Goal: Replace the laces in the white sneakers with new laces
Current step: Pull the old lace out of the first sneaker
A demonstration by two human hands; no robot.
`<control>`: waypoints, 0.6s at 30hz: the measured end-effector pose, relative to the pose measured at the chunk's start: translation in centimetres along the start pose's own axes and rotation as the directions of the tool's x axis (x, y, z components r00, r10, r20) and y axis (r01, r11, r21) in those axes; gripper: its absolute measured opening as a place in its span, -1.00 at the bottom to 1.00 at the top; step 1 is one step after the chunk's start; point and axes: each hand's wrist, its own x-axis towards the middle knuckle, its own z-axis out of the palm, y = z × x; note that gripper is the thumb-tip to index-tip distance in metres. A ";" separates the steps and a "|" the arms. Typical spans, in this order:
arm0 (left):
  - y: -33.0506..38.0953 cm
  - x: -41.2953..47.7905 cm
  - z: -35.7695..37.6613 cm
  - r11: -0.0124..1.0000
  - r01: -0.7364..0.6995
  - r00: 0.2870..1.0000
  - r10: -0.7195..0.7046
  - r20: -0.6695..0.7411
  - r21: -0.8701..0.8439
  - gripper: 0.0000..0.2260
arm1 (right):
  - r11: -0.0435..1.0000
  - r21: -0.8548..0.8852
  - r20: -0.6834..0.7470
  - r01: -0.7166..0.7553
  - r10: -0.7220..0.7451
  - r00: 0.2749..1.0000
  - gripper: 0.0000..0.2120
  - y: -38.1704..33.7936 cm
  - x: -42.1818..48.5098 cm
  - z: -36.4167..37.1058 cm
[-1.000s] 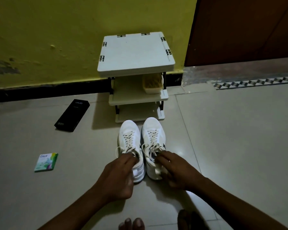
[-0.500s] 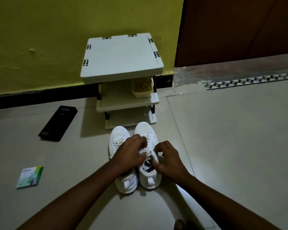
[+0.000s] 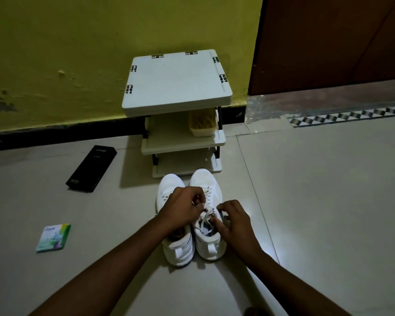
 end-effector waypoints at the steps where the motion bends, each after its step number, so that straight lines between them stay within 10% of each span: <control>1: 0.1 0.1 -0.1 1.000 -0.001 1.000 0.000 0.014 0.022 -0.91 | 1.000 0.005 -0.009 -0.001 0.001 1.000 -0.73 0.0 0.0 0.0; 18: 0.1 1.1 0.6 0.977 -0.095 0.995 0.089 0.036 0.191 -0.95 | 0.998 -0.065 -0.009 -0.002 0.002 1.000 -0.81 -0.9 -0.6 0.0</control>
